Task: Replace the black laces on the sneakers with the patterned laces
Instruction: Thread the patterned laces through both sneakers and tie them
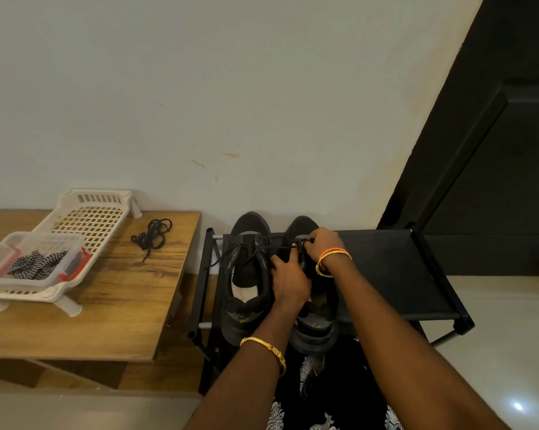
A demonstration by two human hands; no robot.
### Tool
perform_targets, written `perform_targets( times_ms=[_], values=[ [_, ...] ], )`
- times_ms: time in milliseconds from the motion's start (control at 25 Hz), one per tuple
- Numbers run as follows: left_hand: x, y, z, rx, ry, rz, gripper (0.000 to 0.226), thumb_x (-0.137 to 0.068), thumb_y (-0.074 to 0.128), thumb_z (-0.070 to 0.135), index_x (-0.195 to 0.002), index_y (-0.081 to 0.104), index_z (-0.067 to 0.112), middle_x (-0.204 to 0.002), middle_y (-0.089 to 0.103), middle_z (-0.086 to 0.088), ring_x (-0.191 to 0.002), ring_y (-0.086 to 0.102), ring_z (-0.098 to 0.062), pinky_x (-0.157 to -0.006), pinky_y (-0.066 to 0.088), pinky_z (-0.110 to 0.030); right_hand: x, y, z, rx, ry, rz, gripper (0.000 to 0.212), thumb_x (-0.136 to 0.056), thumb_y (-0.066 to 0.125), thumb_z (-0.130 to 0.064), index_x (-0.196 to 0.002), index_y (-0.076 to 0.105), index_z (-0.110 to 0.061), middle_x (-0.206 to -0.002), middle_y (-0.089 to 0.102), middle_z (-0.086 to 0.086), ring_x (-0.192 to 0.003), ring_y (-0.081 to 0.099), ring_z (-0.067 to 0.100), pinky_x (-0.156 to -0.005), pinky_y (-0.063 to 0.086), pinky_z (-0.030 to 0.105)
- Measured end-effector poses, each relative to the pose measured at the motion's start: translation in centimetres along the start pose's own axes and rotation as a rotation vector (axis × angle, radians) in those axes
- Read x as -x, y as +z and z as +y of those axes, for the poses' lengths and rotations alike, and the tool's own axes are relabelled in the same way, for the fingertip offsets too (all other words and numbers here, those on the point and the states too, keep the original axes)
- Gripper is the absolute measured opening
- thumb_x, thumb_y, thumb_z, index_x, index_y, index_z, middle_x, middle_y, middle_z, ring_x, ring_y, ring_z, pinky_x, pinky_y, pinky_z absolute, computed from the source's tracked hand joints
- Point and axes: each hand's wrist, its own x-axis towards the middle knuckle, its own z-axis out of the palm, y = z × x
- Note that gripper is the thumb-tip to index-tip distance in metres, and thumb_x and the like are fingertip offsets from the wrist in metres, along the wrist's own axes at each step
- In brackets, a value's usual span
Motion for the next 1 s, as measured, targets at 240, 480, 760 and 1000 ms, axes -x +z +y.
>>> perform_targets(
  times_ms=[240, 480, 760, 1000],
  values=[
    [0.0, 0.1, 0.1, -0.009, 0.002, 0.001, 0.077, -0.092, 0.054, 0.010, -0.153, 0.011, 0.030, -0.148, 0.014, -0.023, -0.128, 0.036, -0.044, -0.109, 0.036, -0.047, 4.0, -1.4, 1.7, -0.452, 0.015, 0.280, 0.014, -0.087, 0.057, -0.008, -0.089, 0.071, -0.009, -0.095, 0.066, 0.010, -0.085, 0.059, 0.019, -0.076, 0.048, 0.027],
    [0.2, -0.1, 0.2, -0.008, -0.012, -0.014, 0.079, -0.092, 0.054, 0.008, -0.153, 0.009, 0.031, -0.151, 0.007, -0.022, -0.133, 0.032, -0.044, -0.110, 0.035, -0.047, 6.9, -3.0, 0.8, -1.363, 0.069, 0.388, 0.026, -0.090, 0.046, 0.005, -0.073, 0.057, -0.010, -0.088, 0.061, 0.009, -0.072, 0.055, 0.012, -0.059, 0.047, 0.010],
    [0.2, -0.3, 0.3, 0.013, -0.016, -0.021, 0.079, -0.092, 0.054, 0.009, -0.153, 0.009, 0.030, -0.151, 0.007, -0.021, -0.134, 0.030, -0.043, -0.110, 0.035, -0.046, 1.0, -0.8, 0.6, -0.425, 0.073, 0.190, 0.012, -0.090, 0.056, -0.016, -0.101, 0.057, -0.010, -0.093, 0.063, 0.011, -0.085, 0.061, 0.028, -0.077, 0.053, 0.040],
    [0.3, -0.3, 0.4, 0.000, -0.008, -0.015, 0.078, -0.093, 0.055, 0.014, -0.153, 0.009, 0.030, -0.150, 0.010, -0.021, -0.134, 0.030, -0.043, -0.111, 0.033, -0.046, 1.3, -0.1, -0.1, -0.087, 0.065, 0.075, 0.020, -0.090, 0.056, -0.015, -0.105, 0.068, -0.010, -0.106, 0.067, 0.015, -0.096, 0.062, 0.032, -0.081, 0.053, 0.038]
  ],
)
